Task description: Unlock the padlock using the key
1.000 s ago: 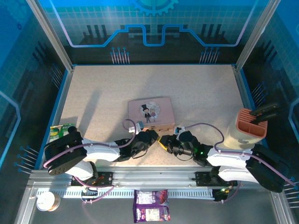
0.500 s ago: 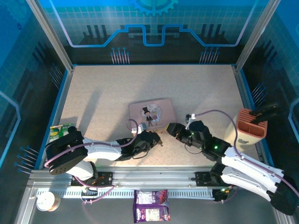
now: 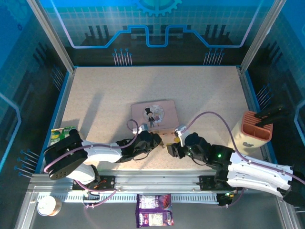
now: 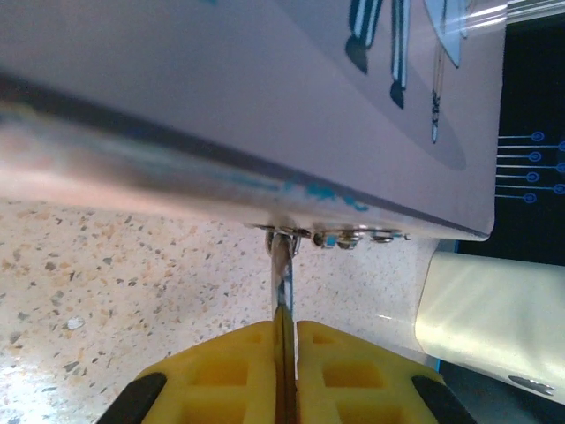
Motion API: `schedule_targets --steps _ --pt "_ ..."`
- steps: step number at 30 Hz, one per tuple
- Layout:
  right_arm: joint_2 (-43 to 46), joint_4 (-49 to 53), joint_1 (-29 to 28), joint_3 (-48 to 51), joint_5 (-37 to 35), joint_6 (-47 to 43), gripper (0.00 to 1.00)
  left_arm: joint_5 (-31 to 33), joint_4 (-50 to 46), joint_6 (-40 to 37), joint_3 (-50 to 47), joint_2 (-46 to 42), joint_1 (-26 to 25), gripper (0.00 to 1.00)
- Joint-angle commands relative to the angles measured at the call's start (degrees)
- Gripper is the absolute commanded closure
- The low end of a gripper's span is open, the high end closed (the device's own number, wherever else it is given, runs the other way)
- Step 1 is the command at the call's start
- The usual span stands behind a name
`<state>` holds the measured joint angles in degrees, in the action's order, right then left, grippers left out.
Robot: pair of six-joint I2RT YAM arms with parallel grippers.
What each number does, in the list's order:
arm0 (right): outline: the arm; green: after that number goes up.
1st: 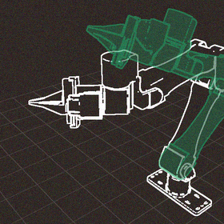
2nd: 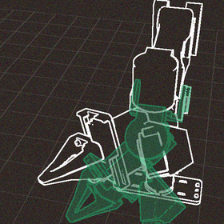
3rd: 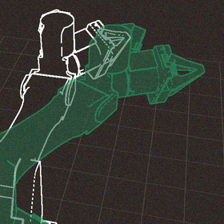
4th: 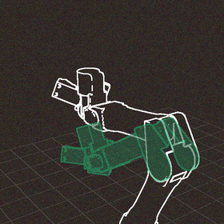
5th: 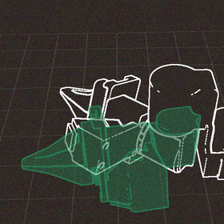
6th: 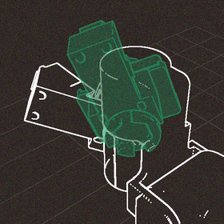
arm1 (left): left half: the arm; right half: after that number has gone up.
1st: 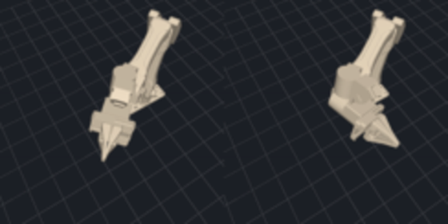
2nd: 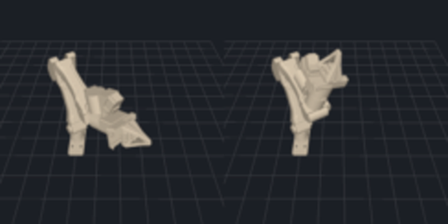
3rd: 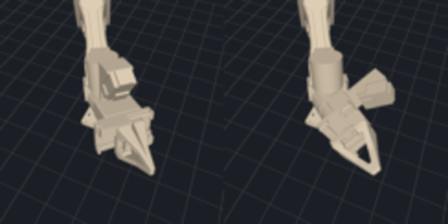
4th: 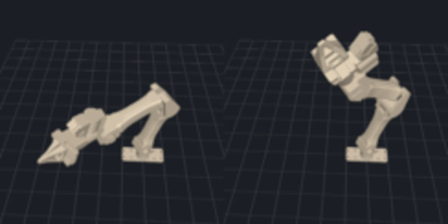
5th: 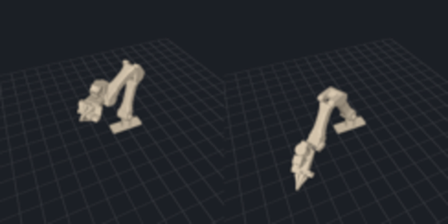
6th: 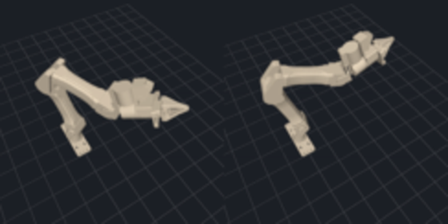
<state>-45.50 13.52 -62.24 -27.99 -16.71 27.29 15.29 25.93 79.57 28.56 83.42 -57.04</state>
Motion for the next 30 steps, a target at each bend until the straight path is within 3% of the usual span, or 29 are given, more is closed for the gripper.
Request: schedule_targets --steps 1,12,20,30 --pt "-2.02 -5.94 -2.28 3.02 -3.02 -7.42 0.48 -0.75 4.69 -2.81 0.29 -3.37 0.68 1.00" --pt "-12.55 -14.94 -6.64 3.98 -8.01 -9.22 0.52 -0.83 4.91 -3.06 -0.59 -4.89 1.22 1.00" --pt "-11.81 -22.19 -7.85 8.88 -11.76 -11.14 0.61 -1.13 4.96 -2.95 -0.78 -5.21 1.31 1.00" --pt "-12.38 -37.57 -10.39 14.82 -17.32 -20.25 0.63 -2.12 5.90 -4.25 -0.50 -5.72 1.36 1.00"
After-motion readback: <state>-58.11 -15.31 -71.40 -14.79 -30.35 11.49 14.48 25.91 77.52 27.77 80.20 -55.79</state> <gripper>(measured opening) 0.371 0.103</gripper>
